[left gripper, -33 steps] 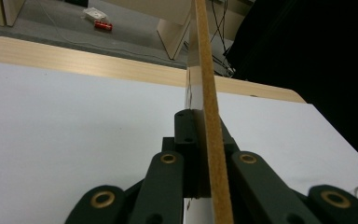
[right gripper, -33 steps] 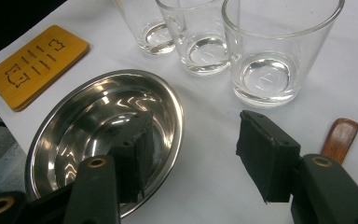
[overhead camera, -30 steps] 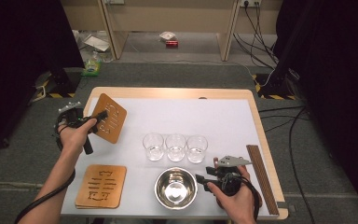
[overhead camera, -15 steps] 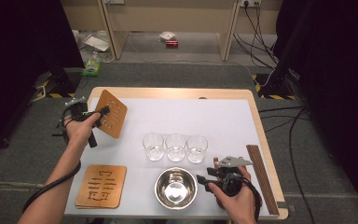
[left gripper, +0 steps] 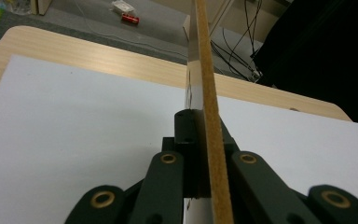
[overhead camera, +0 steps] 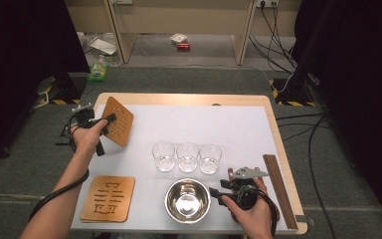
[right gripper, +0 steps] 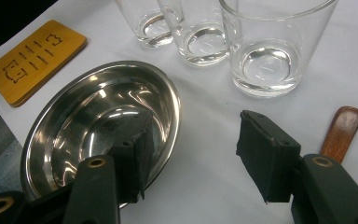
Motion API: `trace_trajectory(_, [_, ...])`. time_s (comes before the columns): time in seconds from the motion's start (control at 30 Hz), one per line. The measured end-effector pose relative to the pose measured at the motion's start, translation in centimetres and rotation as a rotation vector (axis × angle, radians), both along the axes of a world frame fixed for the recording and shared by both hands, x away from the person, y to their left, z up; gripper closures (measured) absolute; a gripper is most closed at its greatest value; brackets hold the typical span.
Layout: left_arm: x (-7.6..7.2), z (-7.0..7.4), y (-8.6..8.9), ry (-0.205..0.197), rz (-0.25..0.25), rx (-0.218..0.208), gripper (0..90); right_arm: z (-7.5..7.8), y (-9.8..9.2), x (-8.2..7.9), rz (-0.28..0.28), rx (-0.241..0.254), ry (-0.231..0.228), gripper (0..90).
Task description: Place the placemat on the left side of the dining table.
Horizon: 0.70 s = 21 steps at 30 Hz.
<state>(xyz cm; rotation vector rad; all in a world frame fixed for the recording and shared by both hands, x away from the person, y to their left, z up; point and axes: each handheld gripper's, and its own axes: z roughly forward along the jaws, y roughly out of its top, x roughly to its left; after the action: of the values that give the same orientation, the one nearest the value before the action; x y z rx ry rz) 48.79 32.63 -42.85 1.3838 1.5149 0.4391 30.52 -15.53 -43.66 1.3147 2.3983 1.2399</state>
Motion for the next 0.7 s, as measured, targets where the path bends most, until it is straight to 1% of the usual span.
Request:
trace_trajectory(0.13, [0.2,-0.3,-0.1,0.007,0.009,-0.002,85.9,-0.1,0.0,-0.1,0.002,0.004,0.003,45.8])
trace_trajectory(0.23, [0.4,-0.5,-0.1,0.018,0.004,0.001,85.9,-0.2,0.0,0.0,0.003,0.002,0.007,45.9])
trace_trajectory(0.4, [0.7,-0.8,-0.4,0.035,0.001,-0.013,85.9,-0.2,0.0,0.0,0.007,0.004,0.001,45.9])
trace_trajectory(0.43, [0.7,-0.9,-0.3,0.041,-0.009,-0.012,85.9,-0.2,0.0,0.0,0.006,0.007,0.004,45.9])
trace_trajectory(0.53, [0.9,-1.1,-0.4,0.050,-0.005,-0.022,85.8,-0.2,0.0,0.0,0.006,0.006,0.001,45.9])
trace_trajectory(0.57, [1.0,-1.1,-0.4,0.052,0.005,-0.021,85.7,-0.2,0.0,0.0,0.002,0.007,0.006,45.9])
trace_trajectory(0.7, [1.2,-1.2,-0.3,0.062,0.006,-0.030,85.3,-0.2,0.1,-0.1,0.006,0.004,0.009,45.8])
